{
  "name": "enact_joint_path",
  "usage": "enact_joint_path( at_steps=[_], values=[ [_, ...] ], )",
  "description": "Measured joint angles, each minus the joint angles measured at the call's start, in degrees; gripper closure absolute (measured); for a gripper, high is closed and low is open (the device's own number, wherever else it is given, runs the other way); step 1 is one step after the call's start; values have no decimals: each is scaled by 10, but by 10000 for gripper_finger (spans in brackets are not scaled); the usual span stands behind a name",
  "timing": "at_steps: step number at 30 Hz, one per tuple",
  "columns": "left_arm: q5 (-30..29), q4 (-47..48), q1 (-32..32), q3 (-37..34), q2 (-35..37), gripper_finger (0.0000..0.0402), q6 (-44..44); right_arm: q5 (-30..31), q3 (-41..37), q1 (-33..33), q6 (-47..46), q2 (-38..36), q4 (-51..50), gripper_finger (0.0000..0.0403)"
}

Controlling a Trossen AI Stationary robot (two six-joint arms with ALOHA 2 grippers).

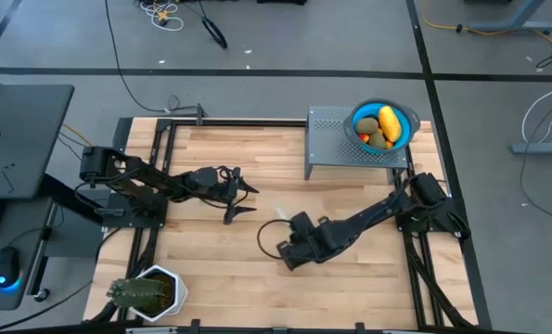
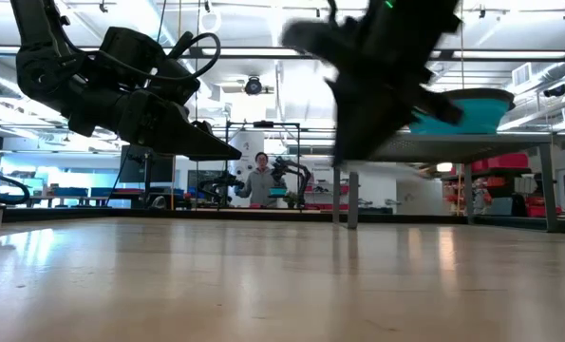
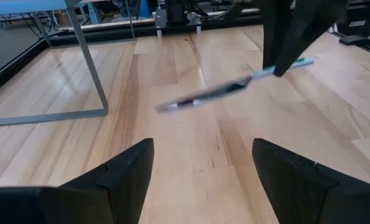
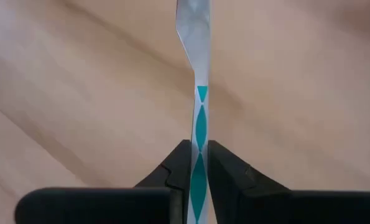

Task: Pick & Place Fruit
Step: Put the blue table knife on the shelf

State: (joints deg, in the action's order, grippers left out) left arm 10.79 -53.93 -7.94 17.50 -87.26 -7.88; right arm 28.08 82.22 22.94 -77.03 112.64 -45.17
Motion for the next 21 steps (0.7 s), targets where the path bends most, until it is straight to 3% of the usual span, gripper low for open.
enact_joint_path(
  at_steps=[5, 9, 17, 21],
  values=[
    [0, 1, 0, 0, 0, 123, 0, 74, 59, -26, 43, 0, -29, 357],
    [6, 4, 0, 0, 0, 123, 1, 121, 107, -53, 25, -1, -93, 357],
    [11, 5, 9, 0, 0, 123, 1, 123, 183, -113, 21, -6, -252, 357],
    [11, 5, 16, 0, 0, 123, 0, 116, 188, -144, 31, -36, -282, 357]
  ],
)
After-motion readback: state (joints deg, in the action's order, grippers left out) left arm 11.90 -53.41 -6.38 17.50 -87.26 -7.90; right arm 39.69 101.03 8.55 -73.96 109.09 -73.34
